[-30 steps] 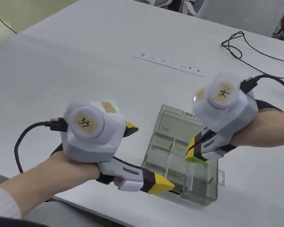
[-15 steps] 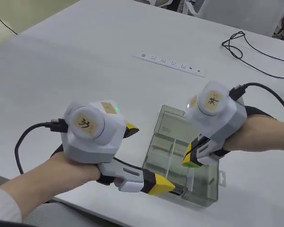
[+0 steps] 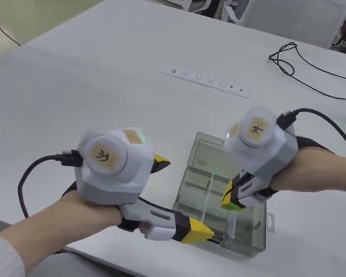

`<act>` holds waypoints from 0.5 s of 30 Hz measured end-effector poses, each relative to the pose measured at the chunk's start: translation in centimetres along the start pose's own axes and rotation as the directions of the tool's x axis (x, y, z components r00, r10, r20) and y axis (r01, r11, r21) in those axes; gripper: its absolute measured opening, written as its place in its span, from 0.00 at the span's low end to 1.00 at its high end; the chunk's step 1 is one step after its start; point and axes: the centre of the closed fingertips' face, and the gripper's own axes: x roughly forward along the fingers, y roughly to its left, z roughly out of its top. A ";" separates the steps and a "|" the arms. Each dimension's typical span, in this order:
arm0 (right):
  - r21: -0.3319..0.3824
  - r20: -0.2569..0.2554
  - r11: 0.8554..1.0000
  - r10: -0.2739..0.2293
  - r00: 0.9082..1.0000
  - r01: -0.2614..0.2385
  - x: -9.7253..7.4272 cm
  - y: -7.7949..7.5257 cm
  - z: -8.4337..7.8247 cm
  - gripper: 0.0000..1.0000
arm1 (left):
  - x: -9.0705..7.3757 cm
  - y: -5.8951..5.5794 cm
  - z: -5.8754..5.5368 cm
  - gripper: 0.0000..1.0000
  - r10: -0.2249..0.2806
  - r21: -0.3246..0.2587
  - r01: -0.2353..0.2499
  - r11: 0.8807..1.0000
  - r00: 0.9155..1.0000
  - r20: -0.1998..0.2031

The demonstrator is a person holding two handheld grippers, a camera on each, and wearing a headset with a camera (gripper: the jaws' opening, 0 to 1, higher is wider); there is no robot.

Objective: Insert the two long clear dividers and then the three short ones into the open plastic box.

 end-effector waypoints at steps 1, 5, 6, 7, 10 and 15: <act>-0.003 0.000 1.000 -0.002 1.000 0.002 0.0 0.0 0.0 0.02 | 0.0 0.0 0.0 0.91 0.001 0.000 -0.001 1.000 1.000 0.000; -0.014 -0.002 1.000 -0.004 1.000 0.004 0.0 0.0 0.0 0.02 | 0.1 0.0 0.0 0.91 -0.002 0.006 0.002 1.000 1.000 -0.002; -0.016 -0.002 1.000 -0.004 1.000 0.004 0.0 0.0 0.0 0.02 | 0.1 0.0 0.1 0.91 -0.002 0.006 0.002 1.000 1.000 -0.002; -0.011 -0.003 1.000 -0.004 1.000 0.004 0.0 0.0 0.0 0.02 | 0.1 0.0 0.1 0.91 -0.003 0.006 0.003 1.000 1.000 -0.001; -0.022 -0.008 1.000 -0.003 1.000 0.003 0.1 0.1 0.0 0.02 | 0.1 0.0 0.1 0.91 -0.001 0.007 0.001 1.000 1.000 -0.001; -0.034 -0.011 0.999 -0.004 1.000 0.003 0.1 0.0 -0.1 0.03 | 0.1 0.1 0.2 0.91 0.002 0.009 -0.002 1.000 1.000 0.001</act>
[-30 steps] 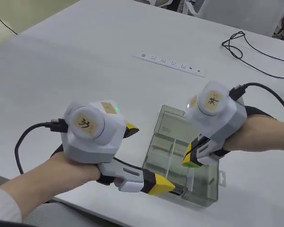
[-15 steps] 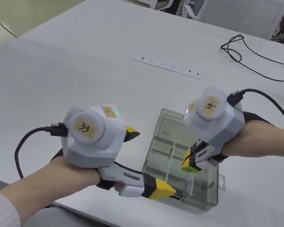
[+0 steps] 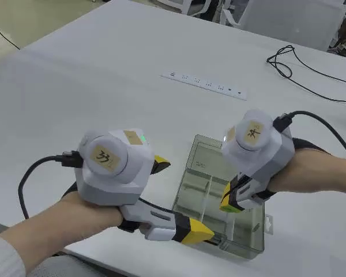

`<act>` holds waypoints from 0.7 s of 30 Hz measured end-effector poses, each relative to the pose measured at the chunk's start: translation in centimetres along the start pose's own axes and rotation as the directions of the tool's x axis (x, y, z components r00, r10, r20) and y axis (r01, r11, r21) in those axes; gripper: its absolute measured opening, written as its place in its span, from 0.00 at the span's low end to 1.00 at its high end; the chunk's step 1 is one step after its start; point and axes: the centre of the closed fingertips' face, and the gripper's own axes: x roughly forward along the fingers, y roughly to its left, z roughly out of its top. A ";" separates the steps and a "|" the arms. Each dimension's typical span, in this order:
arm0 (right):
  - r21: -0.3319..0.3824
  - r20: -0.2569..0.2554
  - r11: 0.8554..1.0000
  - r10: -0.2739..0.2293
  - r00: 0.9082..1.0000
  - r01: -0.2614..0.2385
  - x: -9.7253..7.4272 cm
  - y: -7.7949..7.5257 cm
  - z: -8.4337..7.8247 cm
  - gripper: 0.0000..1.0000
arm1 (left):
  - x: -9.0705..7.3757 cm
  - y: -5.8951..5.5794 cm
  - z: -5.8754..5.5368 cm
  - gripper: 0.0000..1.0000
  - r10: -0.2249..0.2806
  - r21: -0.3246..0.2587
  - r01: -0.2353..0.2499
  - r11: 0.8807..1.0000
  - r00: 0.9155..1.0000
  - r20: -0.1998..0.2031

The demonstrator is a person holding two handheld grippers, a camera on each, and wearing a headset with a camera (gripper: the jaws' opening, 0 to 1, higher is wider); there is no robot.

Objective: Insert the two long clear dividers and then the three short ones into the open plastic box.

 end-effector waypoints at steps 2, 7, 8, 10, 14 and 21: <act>-0.004 0.001 1.000 -0.004 1.000 0.004 0.0 0.1 0.0 0.03 | 0.0 0.0 0.1 0.91 0.001 0.002 -0.001 1.000 1.000 0.000; -0.007 0.053 1.000 0.000 0.999 0.000 -0.8 0.4 0.5 0.07 | -0.1 0.0 0.3 0.91 0.003 0.005 -0.003 1.000 1.000 0.003; -0.007 0.060 1.000 -0.001 0.998 0.002 -1.1 0.5 0.5 0.09 | -0.2 0.1 0.3 0.91 0.004 0.008 -0.004 1.000 1.000 0.001; -0.017 0.083 1.000 -0.011 0.997 0.013 -1.5 0.5 0.7 0.15 | -0.2 0.0 0.3 0.91 0.003 0.010 -0.003 1.000 1.000 0.000; 0.001 0.146 1.000 -0.007 0.989 0.007 -2.1 0.8 1.1 0.25 | -0.3 -0.1 0.5 0.91 0.003 0.015 -0.003 1.000 1.000 0.000; 0.021 0.237 1.000 -0.017 0.971 0.013 -3.1 1.6 0.9 0.46 | -0.5 -0.2 0.7 0.91 0.002 0.026 -0.002 1.000 1.000 -0.004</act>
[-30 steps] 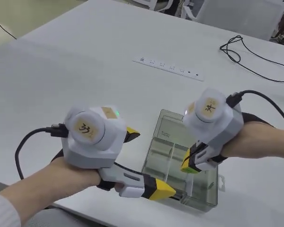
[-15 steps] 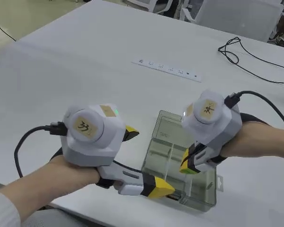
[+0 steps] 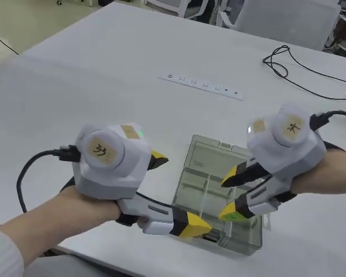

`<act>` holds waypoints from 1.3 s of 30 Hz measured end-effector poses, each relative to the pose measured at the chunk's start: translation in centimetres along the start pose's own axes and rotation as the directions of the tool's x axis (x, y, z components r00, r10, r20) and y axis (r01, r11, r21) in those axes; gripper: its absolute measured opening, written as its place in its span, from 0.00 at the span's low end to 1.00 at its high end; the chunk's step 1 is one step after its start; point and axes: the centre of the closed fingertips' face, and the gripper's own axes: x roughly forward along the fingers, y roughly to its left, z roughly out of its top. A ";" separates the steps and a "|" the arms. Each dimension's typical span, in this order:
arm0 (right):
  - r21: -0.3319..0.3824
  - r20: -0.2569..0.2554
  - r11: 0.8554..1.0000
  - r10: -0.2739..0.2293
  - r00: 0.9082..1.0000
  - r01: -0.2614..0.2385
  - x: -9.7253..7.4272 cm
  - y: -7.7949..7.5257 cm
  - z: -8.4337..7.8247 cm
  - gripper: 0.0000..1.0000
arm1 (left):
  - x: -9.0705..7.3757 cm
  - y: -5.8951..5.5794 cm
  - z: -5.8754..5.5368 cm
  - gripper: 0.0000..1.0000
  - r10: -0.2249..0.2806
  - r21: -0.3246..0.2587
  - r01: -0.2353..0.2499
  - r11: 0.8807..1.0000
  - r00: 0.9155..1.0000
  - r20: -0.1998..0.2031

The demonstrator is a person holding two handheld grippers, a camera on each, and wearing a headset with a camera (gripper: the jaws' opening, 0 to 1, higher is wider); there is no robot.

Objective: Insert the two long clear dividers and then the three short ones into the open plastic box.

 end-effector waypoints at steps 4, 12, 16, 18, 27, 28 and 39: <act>-0.042 0.097 0.999 0.011 0.995 -0.007 -0.8 1.0 0.6 0.58 | 0.0 -0.2 0.1 0.91 -0.004 0.007 0.004 1.000 1.000 -0.002; 0.013 0.200 0.998 -0.063 0.978 0.062 -2.1 1.2 0.3 0.88 | 0.1 -1.0 0.4 0.92 -0.018 0.022 0.018 1.000 1.000 -0.010; 0.054 0.232 0.995 -0.099 0.968 0.089 -2.9 1.1 -0.3 1.00 | 0.2 -1.2 0.6 0.92 -0.027 0.020 0.027 0.999 1.000 -0.011; 0.083 0.239 0.991 -0.121 0.964 0.104 -3.4 1.0 -0.9 1.00 | 0.1 -1.3 0.8 0.92 -0.031 0.019 0.031 0.999 0.999 -0.008; 0.177 0.229 0.970 -0.203 0.952 0.165 -6.0 1.3 -5.3 1.00 | 0.6 -2.1 1.2 0.92 -0.054 0.043 0.054 0.998 0.998 -0.013; 0.185 0.231 0.969 -0.206 0.951 0.165 -6.3 1.4 -5.7 1.00 | 0.7 -2.1 1.1 0.92 -0.055 0.044 0.056 0.997 0.998 -0.015; 0.252 0.115 0.941 -0.261 0.958 0.226 -8.9 1.5 -13.5 0.95 | 1.5 -2.8 1.7 0.92 -0.056 0.060 0.057 0.997 0.998 -0.020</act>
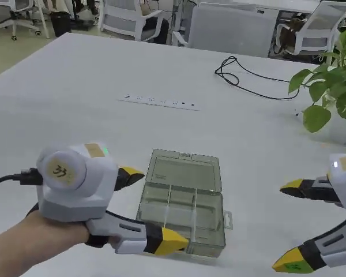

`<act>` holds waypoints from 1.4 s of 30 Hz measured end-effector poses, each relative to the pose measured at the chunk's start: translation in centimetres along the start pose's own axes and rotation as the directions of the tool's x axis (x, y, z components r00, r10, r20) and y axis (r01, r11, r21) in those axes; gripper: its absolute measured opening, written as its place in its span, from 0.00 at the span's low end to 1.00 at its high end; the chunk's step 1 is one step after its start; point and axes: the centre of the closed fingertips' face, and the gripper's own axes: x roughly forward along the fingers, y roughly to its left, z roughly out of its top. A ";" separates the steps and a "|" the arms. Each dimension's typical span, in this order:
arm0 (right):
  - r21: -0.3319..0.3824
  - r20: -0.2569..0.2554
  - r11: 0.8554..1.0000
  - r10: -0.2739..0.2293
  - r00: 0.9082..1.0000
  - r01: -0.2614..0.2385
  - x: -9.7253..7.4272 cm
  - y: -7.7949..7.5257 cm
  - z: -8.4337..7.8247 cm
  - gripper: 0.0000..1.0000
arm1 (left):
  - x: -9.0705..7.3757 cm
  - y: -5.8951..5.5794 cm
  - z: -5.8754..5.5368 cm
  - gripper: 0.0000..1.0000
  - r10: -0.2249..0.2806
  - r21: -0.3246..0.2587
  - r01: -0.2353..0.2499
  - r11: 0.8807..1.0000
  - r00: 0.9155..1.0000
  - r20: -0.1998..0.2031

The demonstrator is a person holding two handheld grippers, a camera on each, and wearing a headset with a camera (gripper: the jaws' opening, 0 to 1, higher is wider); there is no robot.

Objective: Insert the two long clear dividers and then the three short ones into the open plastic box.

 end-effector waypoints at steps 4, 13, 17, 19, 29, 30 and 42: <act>0.005 -0.056 1.000 -0.006 0.998 0.006 -0.6 -0.5 -2.4 0.89 | 0.1 0.1 0.1 0.91 0.007 0.003 -0.007 1.000 1.000 0.000; -0.009 -0.175 1.000 -0.002 0.985 0.001 -0.2 -3.0 -8.4 0.77 | -0.3 0.4 0.1 0.91 0.030 -0.003 -0.030 1.000 1.000 0.004; -0.008 -0.210 1.000 0.004 0.978 -0.006 0.0 -2.7 -8.9 0.74 | -0.5 0.5 0.0 0.91 0.037 -0.006 -0.037 0.999 0.999 0.004; -0.005 -0.227 1.000 0.010 0.974 -0.012 0.2 -2.6 -9.2 0.72 | -0.6 0.5 -0.1 0.91 0.043 -0.008 -0.043 0.999 0.999 0.004; -0.057 -0.301 0.996 0.043 0.953 -0.063 0.9 -2.2 -10.0 0.56 | -1.1 0.9 -0.4 0.92 0.065 -0.017 -0.065 0.998 0.998 -0.002; -0.063 -0.305 0.996 0.046 0.951 -0.069 0.9 -2.2 -9.9 0.54 | -1.2 1.0 -0.4 0.92 0.069 -0.016 -0.069 0.997 0.998 -0.004; -0.156 -0.363 0.980 0.060 0.930 -0.124 1.4 -2.0 -10.4 0.42 | -1.7 1.4 -1.3 0.92 0.086 -0.037 -0.086 0.996 0.996 -0.014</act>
